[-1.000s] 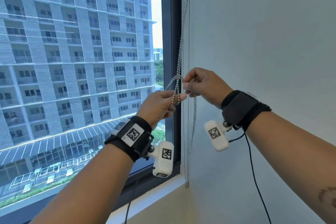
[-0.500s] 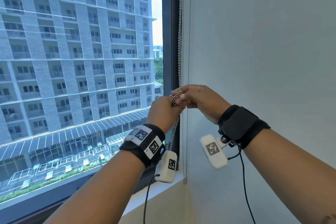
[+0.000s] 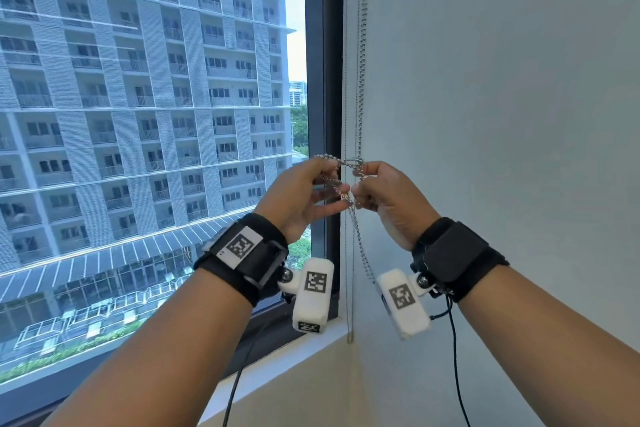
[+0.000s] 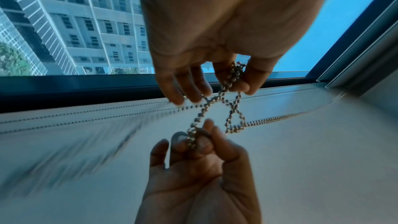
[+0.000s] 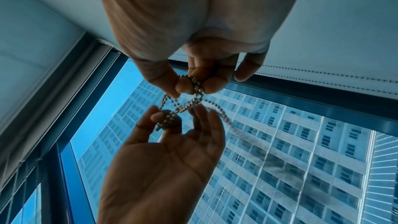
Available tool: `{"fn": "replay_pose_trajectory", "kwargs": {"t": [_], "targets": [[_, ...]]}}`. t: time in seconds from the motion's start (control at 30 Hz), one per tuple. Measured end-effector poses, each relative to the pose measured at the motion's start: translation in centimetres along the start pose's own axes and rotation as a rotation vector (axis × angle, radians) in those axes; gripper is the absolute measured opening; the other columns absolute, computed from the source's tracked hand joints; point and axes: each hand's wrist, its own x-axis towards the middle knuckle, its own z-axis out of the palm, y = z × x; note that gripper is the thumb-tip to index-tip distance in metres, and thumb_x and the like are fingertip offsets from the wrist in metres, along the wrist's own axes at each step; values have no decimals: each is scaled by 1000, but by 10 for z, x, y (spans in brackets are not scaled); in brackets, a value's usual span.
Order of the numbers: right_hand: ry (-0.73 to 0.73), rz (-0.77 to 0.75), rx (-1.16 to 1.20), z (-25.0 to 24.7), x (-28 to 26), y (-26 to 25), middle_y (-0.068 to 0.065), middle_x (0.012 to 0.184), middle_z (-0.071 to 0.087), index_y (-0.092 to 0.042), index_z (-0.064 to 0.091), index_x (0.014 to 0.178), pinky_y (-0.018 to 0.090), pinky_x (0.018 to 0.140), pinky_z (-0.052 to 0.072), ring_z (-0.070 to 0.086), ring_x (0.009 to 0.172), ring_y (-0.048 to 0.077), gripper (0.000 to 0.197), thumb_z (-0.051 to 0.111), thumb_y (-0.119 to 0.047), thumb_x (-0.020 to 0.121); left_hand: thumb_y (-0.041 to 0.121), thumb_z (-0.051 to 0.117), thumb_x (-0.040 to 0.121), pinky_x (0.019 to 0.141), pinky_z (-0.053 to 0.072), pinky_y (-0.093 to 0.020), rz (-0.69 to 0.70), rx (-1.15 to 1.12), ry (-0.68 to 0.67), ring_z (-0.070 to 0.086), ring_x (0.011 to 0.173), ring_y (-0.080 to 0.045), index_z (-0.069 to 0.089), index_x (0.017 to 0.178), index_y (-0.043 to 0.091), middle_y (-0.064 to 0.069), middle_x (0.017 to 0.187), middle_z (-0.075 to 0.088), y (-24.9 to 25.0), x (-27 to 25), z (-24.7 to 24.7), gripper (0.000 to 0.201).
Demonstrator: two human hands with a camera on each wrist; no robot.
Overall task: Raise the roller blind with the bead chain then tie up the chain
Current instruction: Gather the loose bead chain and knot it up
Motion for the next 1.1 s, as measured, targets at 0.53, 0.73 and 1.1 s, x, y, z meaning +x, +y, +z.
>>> {"fn": "replay_pose_trajectory", "kwargs": {"t": [0.53,0.73,1.1], "targets": [[62,5,-256,-25,1,29,-5,74,55,-20,65,99,27,70,38,44,70,13,12,53,-17,96,35,52,100,27,17,-14,-162,-102,-95,22,38,-4,56,84,13,6,56,27,-4,3,-15,28],[31,50,-159,-23,-2,42,-4,69,48,-12,66,113,28,67,34,38,68,14,45,43,-48,103,34,49,101,39,9,-17,-204,200,-38,17,44,-7,61,86,12,6,57,26,-20,0,-17,28],[102,118,-39,-27,-5,68,1,86,50,-25,71,85,24,65,35,37,67,11,34,47,-41,103,16,49,96,35,21,-17,-402,535,-82,23,47,-9,66,100,5,3,59,36,-48,-2,-43,21]]}}
